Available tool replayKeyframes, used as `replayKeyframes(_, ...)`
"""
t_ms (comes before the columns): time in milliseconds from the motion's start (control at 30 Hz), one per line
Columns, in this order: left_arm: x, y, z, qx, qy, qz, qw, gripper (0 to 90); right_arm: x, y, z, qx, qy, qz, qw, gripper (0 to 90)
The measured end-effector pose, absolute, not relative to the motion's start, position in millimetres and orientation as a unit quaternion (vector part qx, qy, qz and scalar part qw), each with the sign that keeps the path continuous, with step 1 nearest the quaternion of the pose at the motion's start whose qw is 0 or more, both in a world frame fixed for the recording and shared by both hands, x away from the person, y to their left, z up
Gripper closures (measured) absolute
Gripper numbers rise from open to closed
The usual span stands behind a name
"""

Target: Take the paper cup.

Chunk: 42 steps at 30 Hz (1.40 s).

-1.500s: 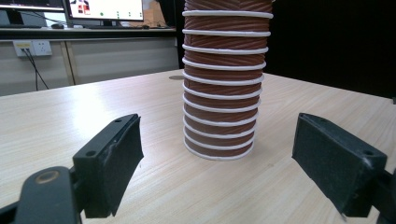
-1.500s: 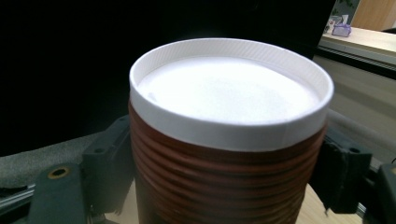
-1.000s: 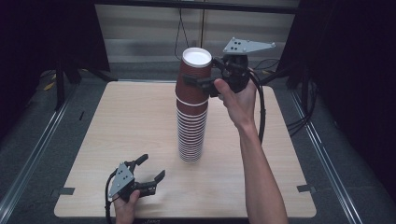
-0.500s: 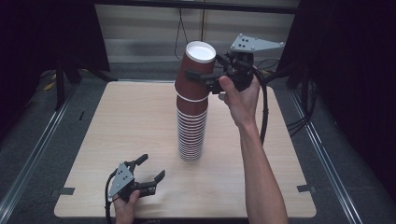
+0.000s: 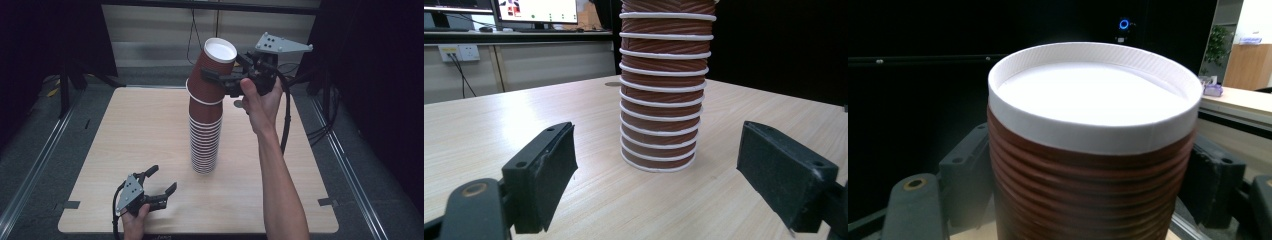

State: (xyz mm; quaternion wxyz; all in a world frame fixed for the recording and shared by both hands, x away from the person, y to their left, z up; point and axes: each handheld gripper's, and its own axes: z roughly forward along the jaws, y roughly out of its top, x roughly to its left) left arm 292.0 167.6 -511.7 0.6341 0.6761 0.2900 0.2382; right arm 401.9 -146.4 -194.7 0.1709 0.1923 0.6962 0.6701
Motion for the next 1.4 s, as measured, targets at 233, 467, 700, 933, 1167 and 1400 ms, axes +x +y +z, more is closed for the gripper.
replayKeyframes(233, 292.0, 167.5, -511.7, 0.676, 0.29, 0.238, 0.634, 15.6, 400.9, -153.1, -192.7, 0.194, 0.685, 0.681, 0.17, 20.5)
replayKeyframes(467, 292.3, 168.1, -511.6, 0.677, 0.288, 0.241, 0.633, 15.6, 399.0, -155.5, -188.8, 0.191, 0.679, 0.687, 0.172, 20.6)
replayKeyframes(700, 292.0, 167.2, -511.6, 0.677, 0.29, 0.239, 0.632, 15.6, 395.6, -157.0, -184.9, 0.19, 0.671, 0.695, 0.175, 20.6)
replayKeyframes(933, 292.0, 167.4, -511.6, 0.677, 0.289, 0.238, 0.633, 15.6, 393.3, -162.4, -181.3, 0.19, 0.668, 0.697, 0.177, 20.6)
replayKeyframes(1167, 292.0, 167.3, -511.6, 0.678, 0.29, 0.239, 0.633, 15.6, 389.3, -172.0, -175.7, 0.193, 0.666, 0.697, 0.183, 20.6)
replayKeyframes(1400, 291.9, 167.3, -511.7, 0.678, 0.288, 0.239, 0.633, 15.6, 386.2, -182.1, -175.8, 0.199, 0.662, 0.698, 0.185, 20.7)
